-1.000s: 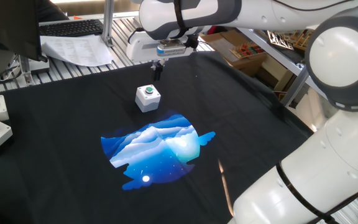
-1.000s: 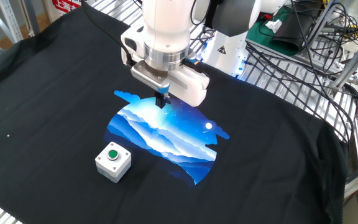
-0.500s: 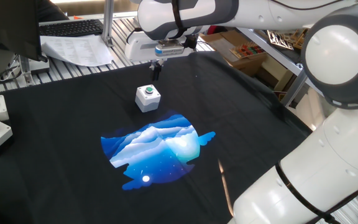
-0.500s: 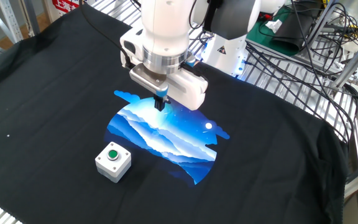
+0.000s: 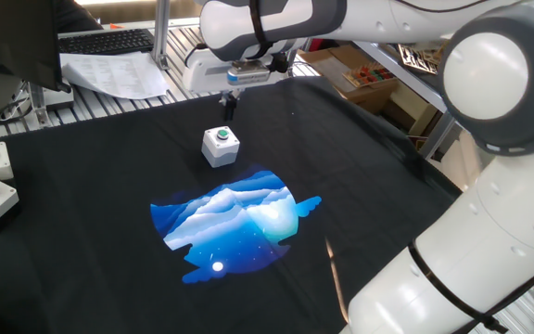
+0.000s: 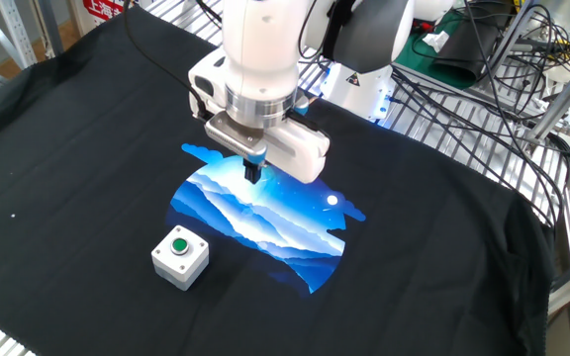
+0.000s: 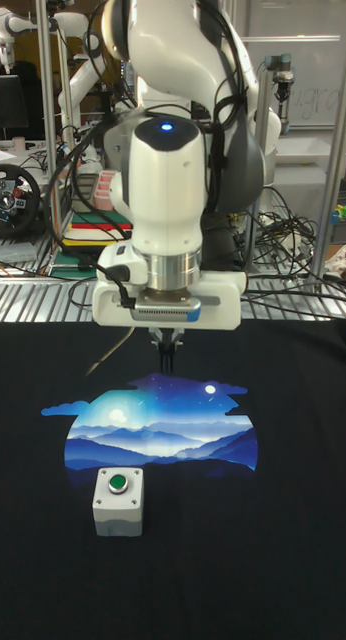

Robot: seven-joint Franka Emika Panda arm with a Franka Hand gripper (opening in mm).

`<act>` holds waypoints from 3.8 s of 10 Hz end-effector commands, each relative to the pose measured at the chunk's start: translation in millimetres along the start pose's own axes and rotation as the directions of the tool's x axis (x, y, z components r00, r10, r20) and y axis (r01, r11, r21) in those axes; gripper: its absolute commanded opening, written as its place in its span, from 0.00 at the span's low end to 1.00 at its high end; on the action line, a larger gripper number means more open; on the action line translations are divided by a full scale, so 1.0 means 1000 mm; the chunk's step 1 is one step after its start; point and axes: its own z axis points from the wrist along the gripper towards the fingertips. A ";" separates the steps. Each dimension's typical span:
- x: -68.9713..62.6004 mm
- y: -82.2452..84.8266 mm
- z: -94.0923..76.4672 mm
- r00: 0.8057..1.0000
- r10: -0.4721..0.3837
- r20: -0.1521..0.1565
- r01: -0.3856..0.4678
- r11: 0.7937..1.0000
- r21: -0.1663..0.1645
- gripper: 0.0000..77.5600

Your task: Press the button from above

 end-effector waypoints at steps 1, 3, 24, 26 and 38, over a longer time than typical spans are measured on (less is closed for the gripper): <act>-0.009 0.002 0.005 1.000 -0.010 0.001 0.010 1.000 0.010 0.00; -0.011 0.000 0.004 1.000 -0.006 0.002 0.006 1.000 0.022 0.00; -0.032 0.011 0.034 1.000 -0.029 -0.001 0.029 1.000 -0.008 1.00; -0.036 0.015 0.046 1.000 -0.025 0.011 0.025 1.000 -0.008 1.00; -0.049 0.001 0.059 0.998 -0.055 0.010 0.056 0.998 -0.020 1.00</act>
